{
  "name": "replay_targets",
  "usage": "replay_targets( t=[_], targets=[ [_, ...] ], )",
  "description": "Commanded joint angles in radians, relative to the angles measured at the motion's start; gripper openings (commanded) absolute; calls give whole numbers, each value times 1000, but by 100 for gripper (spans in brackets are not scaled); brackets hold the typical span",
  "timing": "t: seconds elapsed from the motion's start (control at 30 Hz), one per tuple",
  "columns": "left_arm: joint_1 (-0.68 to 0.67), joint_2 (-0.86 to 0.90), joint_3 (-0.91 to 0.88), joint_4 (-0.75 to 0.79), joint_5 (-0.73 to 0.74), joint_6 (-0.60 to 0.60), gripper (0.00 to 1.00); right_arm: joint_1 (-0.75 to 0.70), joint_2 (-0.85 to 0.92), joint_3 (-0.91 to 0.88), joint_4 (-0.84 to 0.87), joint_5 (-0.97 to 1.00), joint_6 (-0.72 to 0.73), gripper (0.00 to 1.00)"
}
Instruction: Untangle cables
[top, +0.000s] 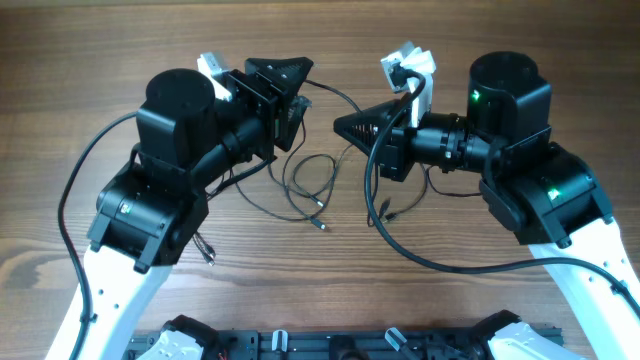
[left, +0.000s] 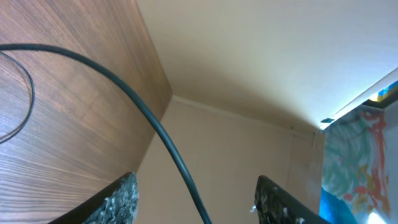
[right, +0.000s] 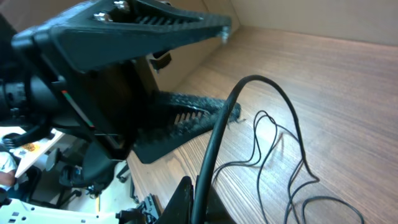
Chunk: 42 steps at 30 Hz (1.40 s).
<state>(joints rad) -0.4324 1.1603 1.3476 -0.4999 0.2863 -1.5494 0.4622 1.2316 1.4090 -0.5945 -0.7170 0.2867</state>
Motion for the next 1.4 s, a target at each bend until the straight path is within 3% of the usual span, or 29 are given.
replay_targets(
  t=[0.0,0.07,0.13,0.3,0.33,0.53,0.57,0.63,0.73,0.77,0.87,0.9,1.0,1.03,1.1,1.2,1.3,1.37],
  targets=[
    [3,26,1,3,25,26,63,3,6,10,21,-47,2,4],
    [3,27,1,13,36,24,56,3,6,10,21,-47,1,4],
    [3,27,1,41,40,23,42,3,6,10,20,-51,1,4],
    [3,27,1,45,46,16,31,3,6,10,16,-51,2,4],
    [3,27,1,46,46,16,24,3,6,10,13,-51,1,4],
    [3,27,1,67,45,16,21,3,6,10,9,-51,0,4],
    [3,27,1,67,45,16,19,3,6,10,9,-51,0,4],
    [3,27,1,67,46,16,4,3,6,10,6,-51,0,4],
    [3,26,1,113,58,18,4,3,6,10,-19,-5,2,7],
    [3,21,1,193,88,26,4,3,6,9,-37,35,3,9],
    [3,5,3,384,102,27,4,3,6,9,-86,100,5,50],
    [3,5,12,414,102,27,4,3,6,9,-96,108,5,64],
    [3,5,72,434,42,48,4,3,8,9,-130,145,5,93],
    [3,5,102,439,-23,114,4,3,8,9,-140,145,5,100],
    [3,5,138,441,-134,250,4,3,8,8,-151,145,2,100],
    [3,26,205,441,-402,566,4,3,8,5,-164,154,2,100],
    [22,82,274,427,-494,683,4,3,8,5,-167,160,2,100],
    [63,152,340,394,-493,682,4,3,10,5,-169,160,2,100]
  ],
)
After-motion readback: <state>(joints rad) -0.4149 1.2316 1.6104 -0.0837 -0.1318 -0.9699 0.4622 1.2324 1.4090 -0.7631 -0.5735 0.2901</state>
